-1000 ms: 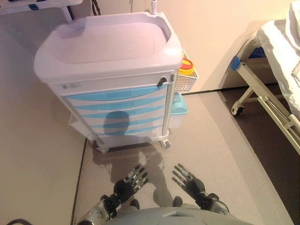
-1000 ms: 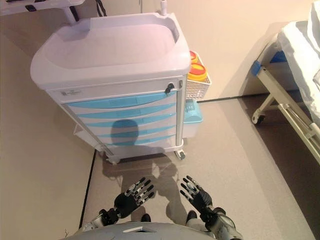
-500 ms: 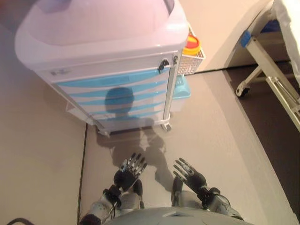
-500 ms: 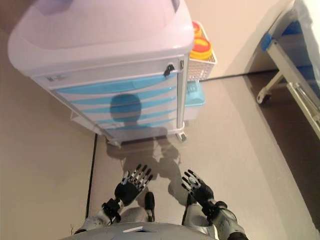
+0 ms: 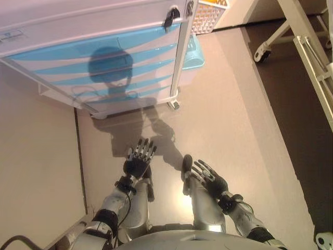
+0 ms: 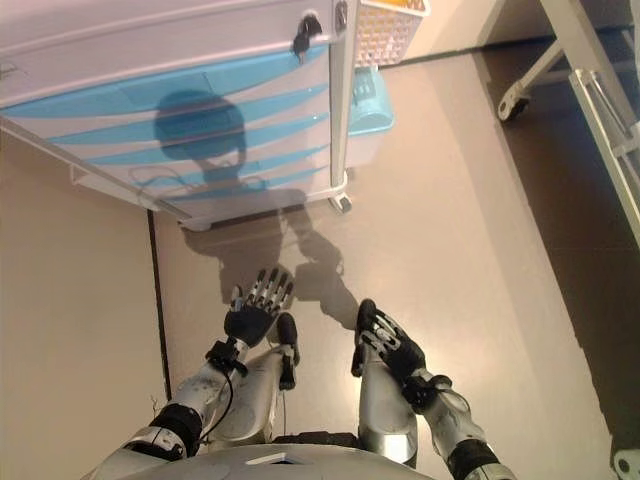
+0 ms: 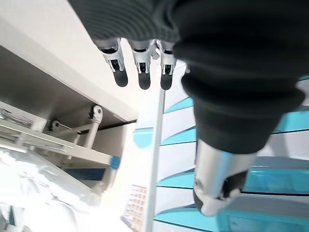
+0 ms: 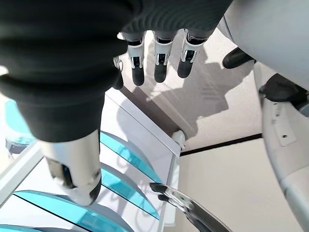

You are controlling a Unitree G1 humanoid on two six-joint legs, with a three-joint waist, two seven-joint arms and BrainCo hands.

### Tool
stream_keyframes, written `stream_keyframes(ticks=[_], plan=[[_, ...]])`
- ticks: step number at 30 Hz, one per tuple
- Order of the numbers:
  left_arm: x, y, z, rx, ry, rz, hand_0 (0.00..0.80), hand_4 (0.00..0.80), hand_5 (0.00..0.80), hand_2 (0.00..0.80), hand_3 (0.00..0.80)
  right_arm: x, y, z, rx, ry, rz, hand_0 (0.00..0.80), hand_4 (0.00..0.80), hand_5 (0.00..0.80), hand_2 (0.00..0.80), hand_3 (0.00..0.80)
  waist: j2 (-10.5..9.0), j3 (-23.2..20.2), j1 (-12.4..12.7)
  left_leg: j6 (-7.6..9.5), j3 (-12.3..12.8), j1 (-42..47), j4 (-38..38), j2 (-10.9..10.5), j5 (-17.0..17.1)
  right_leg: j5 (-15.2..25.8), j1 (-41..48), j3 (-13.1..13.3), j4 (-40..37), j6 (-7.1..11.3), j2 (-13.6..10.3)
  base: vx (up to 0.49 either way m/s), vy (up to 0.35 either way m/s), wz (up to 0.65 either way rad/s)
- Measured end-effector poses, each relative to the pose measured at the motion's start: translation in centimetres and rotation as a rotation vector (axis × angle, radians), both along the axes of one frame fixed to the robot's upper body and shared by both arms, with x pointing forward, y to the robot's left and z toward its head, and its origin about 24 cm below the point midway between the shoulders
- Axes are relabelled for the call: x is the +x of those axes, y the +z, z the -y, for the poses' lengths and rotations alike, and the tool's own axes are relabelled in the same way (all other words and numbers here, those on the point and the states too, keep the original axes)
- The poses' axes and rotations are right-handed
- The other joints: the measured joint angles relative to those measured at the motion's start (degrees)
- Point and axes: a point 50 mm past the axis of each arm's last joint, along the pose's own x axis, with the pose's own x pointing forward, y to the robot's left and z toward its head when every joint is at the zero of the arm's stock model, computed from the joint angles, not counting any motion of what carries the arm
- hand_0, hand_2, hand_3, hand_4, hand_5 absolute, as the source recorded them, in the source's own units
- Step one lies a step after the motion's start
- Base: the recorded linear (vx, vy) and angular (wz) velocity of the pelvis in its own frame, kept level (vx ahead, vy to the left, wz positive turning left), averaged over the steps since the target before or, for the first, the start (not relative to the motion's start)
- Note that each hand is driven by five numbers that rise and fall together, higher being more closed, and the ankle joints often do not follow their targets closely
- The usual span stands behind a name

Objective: Open the drawer and pick up the medicine

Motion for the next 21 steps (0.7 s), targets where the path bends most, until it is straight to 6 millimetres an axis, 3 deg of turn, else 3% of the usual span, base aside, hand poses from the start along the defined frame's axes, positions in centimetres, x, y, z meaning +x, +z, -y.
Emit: stream_keyframes(ticks=[4, 11, 21], plan=[[2.1, 2.0, -0.6, -0.044, 0.063, 0.116, 0.0, 0.0, 0.0, 0.0, 0.0, 0.7, 0.6, -0.3, 0.014, 0.034, 0.043, 0.0, 0.0, 0.0, 0.0, 0.0, -1.41, 1.86, -0.42, 0.52, -1.32, -4.0, 6.66, 0.09, -2.96, 0.03, -2.33, 1.32, 2.33, 0.31, 0.3, -0.015, 0.057, -0.14], [4.4, 4.7, -0.2, -0.114, 0.091, 0.281, 0.0, 0.0, 0.0, 0.0, 0.0, 1.8, 1.6, -0.8, 0.024, 0.063, 0.101, 0.0, 0.0, 0.0, 0.0, 0.0, -1.48, 2.15, -1.65, 2.54, -1.72, -11.09, 14.7, -0.17, -5.72, -0.89, -7.99, 2.85, 7.84, 1.54, -0.39, -0.006, 0.084, 0.03], [5.1, 5.8, -0.4, -0.197, 0.179, 0.358, 0.0, 0.0, 0.0, 0.0, 0.0, 2.7, 3.0, -1.8, 0.051, 0.133, 0.178, 0.0, 0.0, 0.0, 0.0, 0.0, -1.43, 2.35, -2.13, 3.15, -2.94, -17.16, 20.69, -1.24, -7.23, -5.53, -15.39, 4.44, 18.26, 2.22, -1.96, 0.023, 0.026, 0.12]])
